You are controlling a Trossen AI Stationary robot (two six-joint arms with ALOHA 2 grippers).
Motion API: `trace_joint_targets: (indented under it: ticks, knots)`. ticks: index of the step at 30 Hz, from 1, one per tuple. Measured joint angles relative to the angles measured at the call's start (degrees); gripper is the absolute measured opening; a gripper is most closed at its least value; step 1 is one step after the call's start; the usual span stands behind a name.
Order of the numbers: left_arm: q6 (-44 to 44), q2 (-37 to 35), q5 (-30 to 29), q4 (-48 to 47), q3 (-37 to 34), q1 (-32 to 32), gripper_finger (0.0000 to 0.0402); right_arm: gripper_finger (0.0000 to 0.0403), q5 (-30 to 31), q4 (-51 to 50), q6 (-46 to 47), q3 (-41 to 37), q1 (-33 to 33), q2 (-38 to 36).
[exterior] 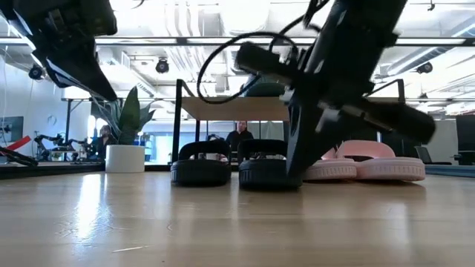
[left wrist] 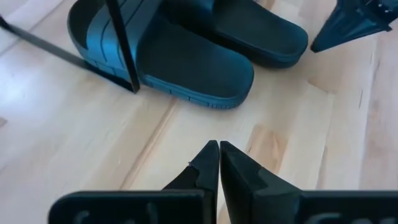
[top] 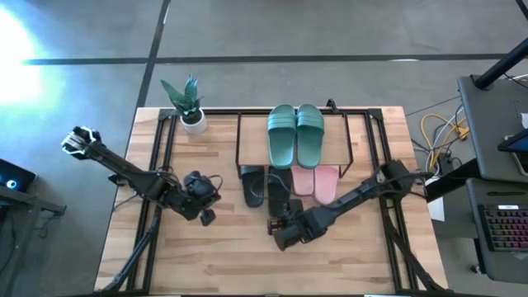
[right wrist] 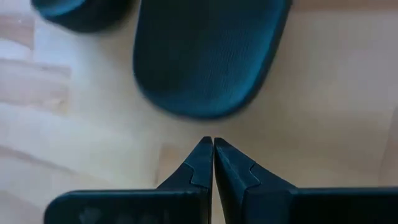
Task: Pick and place slides into the shelf
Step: Move the black slippers under the shelf
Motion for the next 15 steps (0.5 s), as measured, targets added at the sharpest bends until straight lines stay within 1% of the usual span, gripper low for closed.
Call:
trace_joint_targets:
  ticks: [4,10,15]
  knots:
    - [-1.3,-0.86,0.21,0.03,-0.99,0.0,0.0,0.0009,0.31,0.02,-3.71,-0.75,-2.51,-0.04]
    - [-1.29,-0.06,0.58,1.12,-1.03,-0.04,0.0,0.0009,5.3,-0.23,-6.27,-1.21,-5.5,-0.04]
    - [-1.36,1.61,1.39,4.33,-1.14,-0.04,0.0,0.0009,4.54,-0.18,-9.05,-0.68,-6.72,-0.04]
